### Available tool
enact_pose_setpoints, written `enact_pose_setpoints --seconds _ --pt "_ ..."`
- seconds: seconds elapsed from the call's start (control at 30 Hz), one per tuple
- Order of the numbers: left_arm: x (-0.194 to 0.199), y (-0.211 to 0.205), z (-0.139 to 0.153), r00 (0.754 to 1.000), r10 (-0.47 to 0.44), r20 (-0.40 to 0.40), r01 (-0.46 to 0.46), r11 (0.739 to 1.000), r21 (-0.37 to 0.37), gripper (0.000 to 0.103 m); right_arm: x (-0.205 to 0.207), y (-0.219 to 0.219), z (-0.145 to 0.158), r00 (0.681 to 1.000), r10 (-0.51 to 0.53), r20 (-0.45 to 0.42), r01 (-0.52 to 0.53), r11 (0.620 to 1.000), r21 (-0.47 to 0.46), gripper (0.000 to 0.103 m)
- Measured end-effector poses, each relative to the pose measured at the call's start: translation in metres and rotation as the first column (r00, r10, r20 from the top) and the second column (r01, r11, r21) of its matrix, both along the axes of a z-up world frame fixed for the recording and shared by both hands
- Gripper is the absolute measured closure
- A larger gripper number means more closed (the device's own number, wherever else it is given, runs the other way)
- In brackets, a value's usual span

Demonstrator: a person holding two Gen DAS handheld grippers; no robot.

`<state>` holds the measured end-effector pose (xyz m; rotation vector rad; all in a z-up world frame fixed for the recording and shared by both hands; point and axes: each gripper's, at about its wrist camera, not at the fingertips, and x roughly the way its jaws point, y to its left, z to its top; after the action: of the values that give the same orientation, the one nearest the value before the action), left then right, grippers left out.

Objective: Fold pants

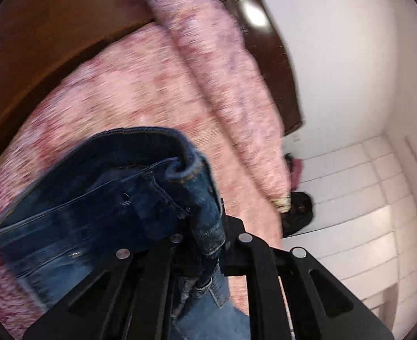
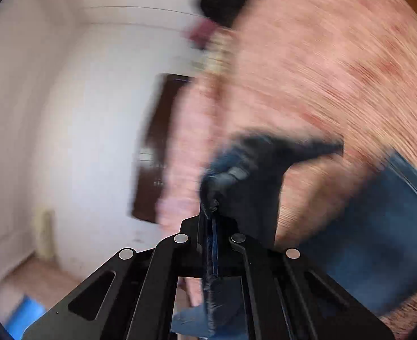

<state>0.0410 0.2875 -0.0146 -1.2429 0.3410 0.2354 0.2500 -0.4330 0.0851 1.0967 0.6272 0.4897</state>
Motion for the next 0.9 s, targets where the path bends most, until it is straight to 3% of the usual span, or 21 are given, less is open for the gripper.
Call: enact_pose_setpoints --seconds 0.07,0.13,0.2,0.23,0.3,0.33,0.4,0.5,0.63,0.7,0.73,0.8,0.9 --pt "-0.007 -0.003 0.016 0.999 -0.014 0.044 0.012 0.999 0.032 0.097 -0.016 -0.006 0.012 0.999 -0.012 0.031 0.012 1.000 -0.028 0.102" --pt "-0.023 -0.002 0.012 0.999 -0.042 0.016 0.041 0.997 0.058 0.097 -0.031 -0.022 -0.006 0.999 -0.028 -0.024 0.026 0.995 -0.095 0.102" --pt "-0.037 0.003 -0.009 0.987 -0.081 -0.136 0.091 0.994 0.066 0.096 -0.044 -0.035 -0.050 0.985 -0.040 -0.170 0.002 0.976 -0.219 0.102" --pt "-0.044 0.007 -0.032 0.955 -0.123 -0.269 0.137 0.990 0.033 0.096 -0.051 -0.038 -0.073 0.967 -0.048 -0.251 -0.028 0.956 -0.292 0.102" --pt "-0.057 0.010 -0.068 0.907 -0.159 -0.390 0.143 0.987 -0.071 0.096 -0.072 -0.046 -0.126 0.912 -0.073 -0.404 -0.058 0.952 -0.301 0.102" --pt "-0.063 0.009 -0.085 0.883 -0.179 -0.433 0.142 0.983 -0.117 0.096 -0.077 -0.048 -0.136 0.904 -0.085 -0.419 -0.050 0.953 -0.300 0.102" --pt "-0.068 0.006 -0.088 0.890 -0.170 -0.423 0.140 0.985 -0.101 0.095 -0.078 -0.046 -0.133 0.913 -0.099 -0.396 -0.030 0.951 -0.306 0.102" --pt "-0.056 0.001 -0.077 0.871 -0.147 -0.469 0.148 0.988 -0.036 0.095 -0.065 -0.028 -0.113 0.930 -0.047 -0.366 -0.111 0.910 -0.400 0.102" --pt "-0.056 0.006 -0.059 0.883 -0.118 -0.454 0.139 0.990 0.013 0.095 -0.065 -0.025 -0.105 0.934 -0.039 -0.356 -0.129 0.890 -0.437 0.102" --pt "-0.056 0.005 -0.058 0.871 -0.109 -0.479 0.159 0.985 0.065 0.095 -0.065 -0.023 -0.114 0.921 -0.049 -0.387 -0.160 0.857 -0.490 0.102" --pt "-0.055 0.007 -0.065 0.865 -0.107 -0.491 0.162 0.984 0.071 0.094 -0.065 -0.027 -0.123 0.913 -0.049 -0.405 -0.167 0.861 -0.480 0.102" --pt "-0.054 0.007 -0.072 0.861 -0.090 -0.500 0.153 0.985 0.085 0.092 -0.069 -0.039 -0.131 0.906 -0.057 -0.420 -0.127 0.909 -0.397 0.102" --pt "-0.052 0.002 -0.073 0.859 -0.063 -0.507 0.153 0.979 0.136 0.092 -0.069 -0.035 -0.126 0.908 -0.060 -0.416 -0.137 0.893 -0.429 0.102"
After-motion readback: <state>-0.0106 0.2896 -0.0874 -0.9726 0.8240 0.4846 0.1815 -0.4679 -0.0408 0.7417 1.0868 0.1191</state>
